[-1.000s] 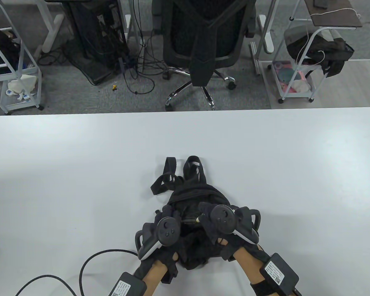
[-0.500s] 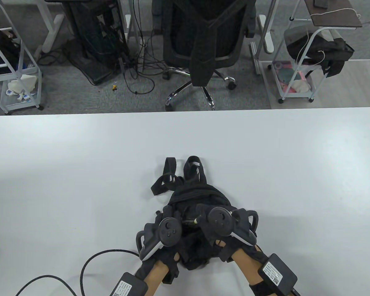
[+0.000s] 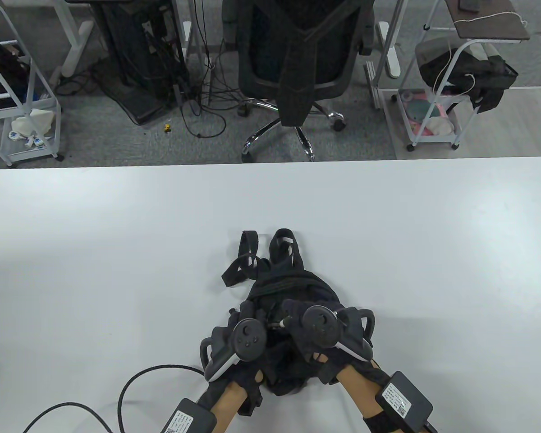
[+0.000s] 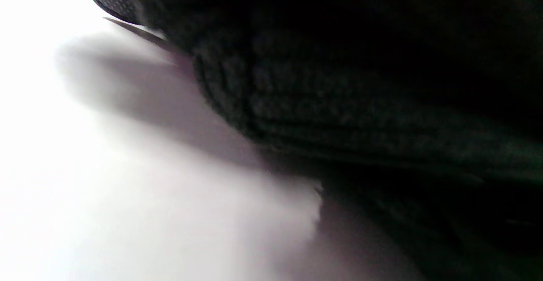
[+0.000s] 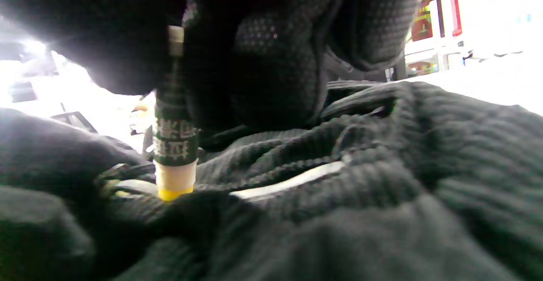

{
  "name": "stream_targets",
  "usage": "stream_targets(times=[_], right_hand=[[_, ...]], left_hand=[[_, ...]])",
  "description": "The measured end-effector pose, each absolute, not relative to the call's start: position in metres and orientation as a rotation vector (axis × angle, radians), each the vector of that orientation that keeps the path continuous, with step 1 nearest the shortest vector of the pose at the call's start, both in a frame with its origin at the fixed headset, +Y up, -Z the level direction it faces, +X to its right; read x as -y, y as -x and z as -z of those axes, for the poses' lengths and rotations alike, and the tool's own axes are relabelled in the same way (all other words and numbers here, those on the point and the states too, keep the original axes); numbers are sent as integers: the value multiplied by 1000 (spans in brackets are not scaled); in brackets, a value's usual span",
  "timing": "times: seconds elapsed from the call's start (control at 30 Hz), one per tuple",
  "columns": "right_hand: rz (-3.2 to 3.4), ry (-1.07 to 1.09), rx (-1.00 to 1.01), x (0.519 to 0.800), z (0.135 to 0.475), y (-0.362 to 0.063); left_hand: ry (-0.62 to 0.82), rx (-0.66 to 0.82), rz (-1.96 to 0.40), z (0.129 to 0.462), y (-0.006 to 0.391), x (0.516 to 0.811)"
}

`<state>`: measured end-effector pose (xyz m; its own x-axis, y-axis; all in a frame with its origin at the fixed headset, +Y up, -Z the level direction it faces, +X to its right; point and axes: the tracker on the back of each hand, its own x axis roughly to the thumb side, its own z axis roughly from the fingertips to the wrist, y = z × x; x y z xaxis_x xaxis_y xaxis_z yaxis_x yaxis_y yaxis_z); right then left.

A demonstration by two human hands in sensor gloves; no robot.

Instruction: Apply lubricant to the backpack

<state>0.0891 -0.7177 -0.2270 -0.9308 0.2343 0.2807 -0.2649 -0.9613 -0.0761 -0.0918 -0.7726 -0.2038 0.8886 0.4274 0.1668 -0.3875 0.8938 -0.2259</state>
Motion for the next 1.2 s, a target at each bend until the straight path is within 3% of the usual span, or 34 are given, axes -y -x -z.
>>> stream_targets(times=[1.2], right_hand=[[-2873,-516,239,716,213,-64]], left_hand=[[190,217,-380,203,86,772]])
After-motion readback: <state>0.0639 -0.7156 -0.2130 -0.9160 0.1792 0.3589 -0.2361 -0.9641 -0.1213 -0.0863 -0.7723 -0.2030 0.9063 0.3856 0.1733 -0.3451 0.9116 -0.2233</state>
